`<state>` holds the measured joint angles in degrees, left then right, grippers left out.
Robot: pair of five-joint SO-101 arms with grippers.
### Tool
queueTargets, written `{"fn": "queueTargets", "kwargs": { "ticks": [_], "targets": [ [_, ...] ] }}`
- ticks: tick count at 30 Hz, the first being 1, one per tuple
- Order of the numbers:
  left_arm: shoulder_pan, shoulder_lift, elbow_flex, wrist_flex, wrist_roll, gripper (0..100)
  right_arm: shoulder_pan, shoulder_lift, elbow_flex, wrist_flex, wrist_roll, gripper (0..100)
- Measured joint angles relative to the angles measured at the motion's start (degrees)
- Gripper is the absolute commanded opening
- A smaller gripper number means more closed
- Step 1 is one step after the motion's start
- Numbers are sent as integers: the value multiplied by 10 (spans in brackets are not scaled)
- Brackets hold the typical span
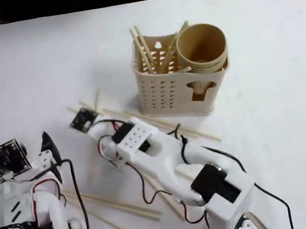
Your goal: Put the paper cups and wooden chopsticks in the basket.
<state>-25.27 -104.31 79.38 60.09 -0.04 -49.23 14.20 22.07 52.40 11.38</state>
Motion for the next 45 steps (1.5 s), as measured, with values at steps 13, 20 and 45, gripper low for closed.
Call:
{"fn": "queueTargets", "kwargs": {
  "ticks": [13, 20, 45],
  "targets": [
    [0, 0, 0, 0, 0, 195, 6, -3, -26, 36, 63, 20],
    [0, 0, 0, 0, 0, 195, 31, -121, -25, 95, 65, 20],
    [-1, -1, 22, -22, 0, 195, 154, -452, -287, 76, 91, 20]
  ]
}}
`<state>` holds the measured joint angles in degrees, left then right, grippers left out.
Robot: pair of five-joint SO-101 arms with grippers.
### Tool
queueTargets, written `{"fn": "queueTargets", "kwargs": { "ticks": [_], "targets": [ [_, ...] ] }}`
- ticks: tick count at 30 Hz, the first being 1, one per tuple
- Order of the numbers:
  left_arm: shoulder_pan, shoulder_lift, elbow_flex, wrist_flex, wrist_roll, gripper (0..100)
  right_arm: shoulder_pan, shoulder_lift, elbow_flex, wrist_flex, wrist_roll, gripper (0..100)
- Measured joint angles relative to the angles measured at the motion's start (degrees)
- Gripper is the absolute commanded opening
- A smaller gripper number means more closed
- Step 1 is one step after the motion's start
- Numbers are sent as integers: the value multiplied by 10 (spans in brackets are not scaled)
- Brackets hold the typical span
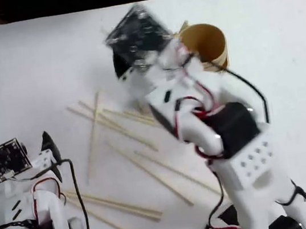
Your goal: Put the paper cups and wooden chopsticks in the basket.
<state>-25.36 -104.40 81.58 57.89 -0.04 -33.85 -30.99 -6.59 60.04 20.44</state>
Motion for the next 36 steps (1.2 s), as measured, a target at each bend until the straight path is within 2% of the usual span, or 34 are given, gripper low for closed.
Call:
{"fn": "queueTargets", "kwargs": {
  "ticks": [6, 13, 16, 20, 22, 25, 30, 36],
  "targets": [
    [0, 2, 5, -7, 0, 195, 33, 1, -5, -156, 0, 20],
    [0, 2, 6, -7, 0, 195, 72, 40, 101, -340, 0, 22],
    [0, 2, 6, -7, 0, 195, 82, 42, 155, -369, 0, 40],
    [0, 2, 6, -7, 0, 195, 83, 44, 180, -375, -2, 144],
    [0, 2, 6, -7, 0, 195, 90, 43, 180, -375, -21, 158],
    [0, 2, 6, -7, 0, 195, 96, 25, 169, -333, -54, 126],
    [0, 2, 6, -7, 0, 195, 80, -59, 157, -157, -70, 15],
    [0, 2, 6, -7, 0, 195, 66, -169, 253, 52, -70, 19]
  ]
}}
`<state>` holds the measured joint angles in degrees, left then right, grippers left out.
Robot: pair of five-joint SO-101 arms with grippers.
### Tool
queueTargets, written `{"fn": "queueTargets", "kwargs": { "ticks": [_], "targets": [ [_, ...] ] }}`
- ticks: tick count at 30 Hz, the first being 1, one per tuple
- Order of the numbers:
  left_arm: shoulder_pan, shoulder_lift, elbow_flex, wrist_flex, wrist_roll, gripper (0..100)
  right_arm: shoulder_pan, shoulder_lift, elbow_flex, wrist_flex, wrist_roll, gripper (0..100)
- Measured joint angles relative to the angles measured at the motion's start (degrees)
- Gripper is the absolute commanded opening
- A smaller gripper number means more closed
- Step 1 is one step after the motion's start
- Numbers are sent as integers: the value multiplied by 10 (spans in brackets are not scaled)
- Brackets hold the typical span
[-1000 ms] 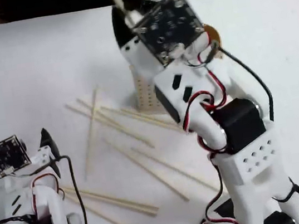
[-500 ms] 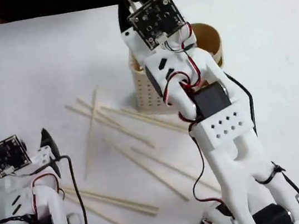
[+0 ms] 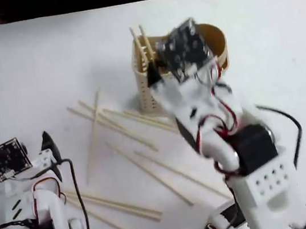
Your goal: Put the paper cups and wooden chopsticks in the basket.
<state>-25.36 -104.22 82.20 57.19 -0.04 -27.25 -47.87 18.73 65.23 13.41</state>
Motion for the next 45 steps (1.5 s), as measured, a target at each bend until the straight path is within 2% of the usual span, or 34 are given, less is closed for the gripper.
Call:
{"fn": "queueTargets", "kwargs": {
  "ticks": [5, 12, 14, 18, 24, 29, 34, 42, 45],
  "targets": [
    [0, 0, 0, 0, 0, 199, -2, -84, 171, 18, 1, 19],
    [0, 0, 0, 0, 0, 199, 10, -158, 440, -113, 1, 19],
    [0, 0, 0, -5, -20, 199, 10, -180, 498, -148, 1, 19],
    [7, 0, -11, -11, -43, 200, 11, -227, 566, -180, 1, 19],
    [98, 41, -72, 12, -109, 236, 13, -296, 603, -183, 1, 19],
    [122, 213, -176, 16, -115, 286, 14, -342, 622, -183, 1, 19],
    [134, 457, -313, 35, -115, 287, 14, -372, 633, -184, 1, 19],
    [191, 852, -524, 62, -114, 288, 13, -380, 639, -185, 1, 20],
    [201, 976, -605, 86, -86, 288, 13, -380, 639, -185, 4, 19]
  ]
}}
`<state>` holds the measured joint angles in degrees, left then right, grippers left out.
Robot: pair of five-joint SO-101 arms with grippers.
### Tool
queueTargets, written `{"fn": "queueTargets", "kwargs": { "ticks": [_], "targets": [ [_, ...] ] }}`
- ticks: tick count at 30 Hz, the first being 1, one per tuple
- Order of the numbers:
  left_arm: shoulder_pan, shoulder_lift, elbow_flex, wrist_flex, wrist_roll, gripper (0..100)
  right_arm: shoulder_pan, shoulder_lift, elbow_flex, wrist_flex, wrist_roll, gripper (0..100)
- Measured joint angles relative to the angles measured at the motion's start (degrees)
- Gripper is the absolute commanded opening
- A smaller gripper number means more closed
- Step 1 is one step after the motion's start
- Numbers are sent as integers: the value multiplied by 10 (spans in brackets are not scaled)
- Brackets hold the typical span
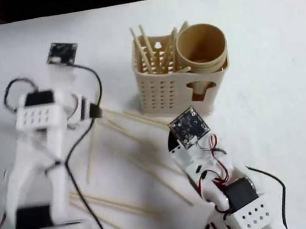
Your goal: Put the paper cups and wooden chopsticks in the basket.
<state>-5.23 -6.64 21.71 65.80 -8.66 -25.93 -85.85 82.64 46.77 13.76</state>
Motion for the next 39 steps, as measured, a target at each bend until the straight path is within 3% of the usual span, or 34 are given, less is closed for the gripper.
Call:
{"fn": "queueTargets", "kwargs": {
  "ticks": [8, 17, 25, 33, 39],
  "targets": [
    [8, 247, -190, 85, 76, 288, 0, 0, 10, 0, 31, 19],
    [18, 383, -289, 113, 124, 282, 0, 0, 11, 0, 32, 19],
    [27, 415, -338, 118, 136, 87, 0, 0, 11, 0, 32, 19],
    [26, 419, -344, 133, 135, 93, 0, 0, 11, 0, 32, 19],
    [26, 422, -412, 239, 107, 225, 0, 0, 11, 0, 32, 19]
  ]
}}
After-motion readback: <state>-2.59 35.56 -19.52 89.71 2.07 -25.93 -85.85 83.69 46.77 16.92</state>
